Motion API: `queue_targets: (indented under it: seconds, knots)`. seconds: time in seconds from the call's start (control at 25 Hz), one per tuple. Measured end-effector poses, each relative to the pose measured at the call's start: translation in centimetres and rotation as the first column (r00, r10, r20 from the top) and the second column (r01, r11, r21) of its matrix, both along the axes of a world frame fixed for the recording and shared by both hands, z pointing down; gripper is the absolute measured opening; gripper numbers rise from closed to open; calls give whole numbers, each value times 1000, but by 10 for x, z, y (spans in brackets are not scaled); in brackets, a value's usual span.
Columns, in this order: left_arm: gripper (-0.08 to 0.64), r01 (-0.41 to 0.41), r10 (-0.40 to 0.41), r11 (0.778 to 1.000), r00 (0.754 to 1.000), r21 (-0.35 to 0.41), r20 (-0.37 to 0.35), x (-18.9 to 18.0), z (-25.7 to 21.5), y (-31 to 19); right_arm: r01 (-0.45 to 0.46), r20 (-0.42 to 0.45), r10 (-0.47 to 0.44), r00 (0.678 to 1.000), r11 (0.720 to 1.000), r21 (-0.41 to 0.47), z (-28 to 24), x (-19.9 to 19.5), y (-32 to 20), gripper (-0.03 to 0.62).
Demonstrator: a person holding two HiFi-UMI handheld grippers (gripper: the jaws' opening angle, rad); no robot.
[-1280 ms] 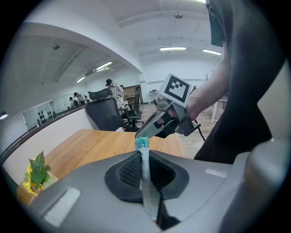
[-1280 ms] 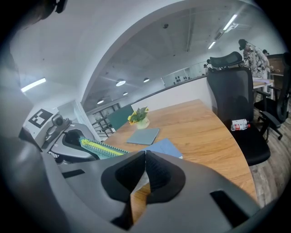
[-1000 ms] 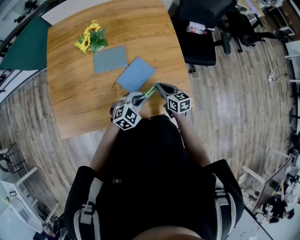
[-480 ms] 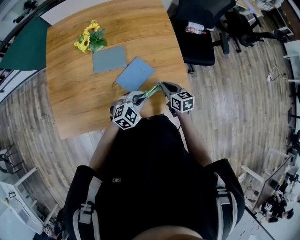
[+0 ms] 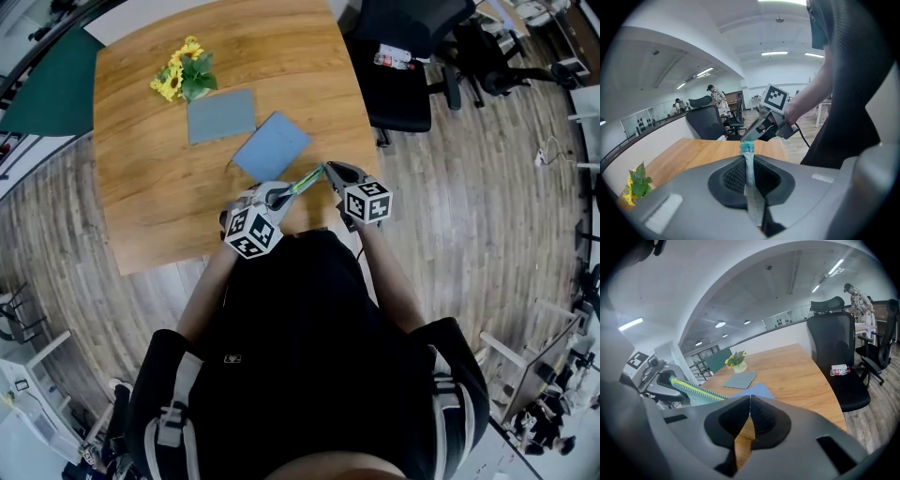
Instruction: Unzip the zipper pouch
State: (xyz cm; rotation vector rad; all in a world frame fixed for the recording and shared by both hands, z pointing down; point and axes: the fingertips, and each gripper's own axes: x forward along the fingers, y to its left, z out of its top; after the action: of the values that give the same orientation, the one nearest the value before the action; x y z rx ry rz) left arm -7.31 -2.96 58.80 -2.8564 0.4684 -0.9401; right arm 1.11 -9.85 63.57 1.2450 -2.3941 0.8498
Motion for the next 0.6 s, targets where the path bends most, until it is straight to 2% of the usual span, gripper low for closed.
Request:
queue_targets:
  seconds: [0.6]
  knots:
    - [5, 23, -23, 1000, 999, -9, 35, 7, -2, 1, 11, 26, -11, 1000, 1000, -27, 9, 10, -3, 8]
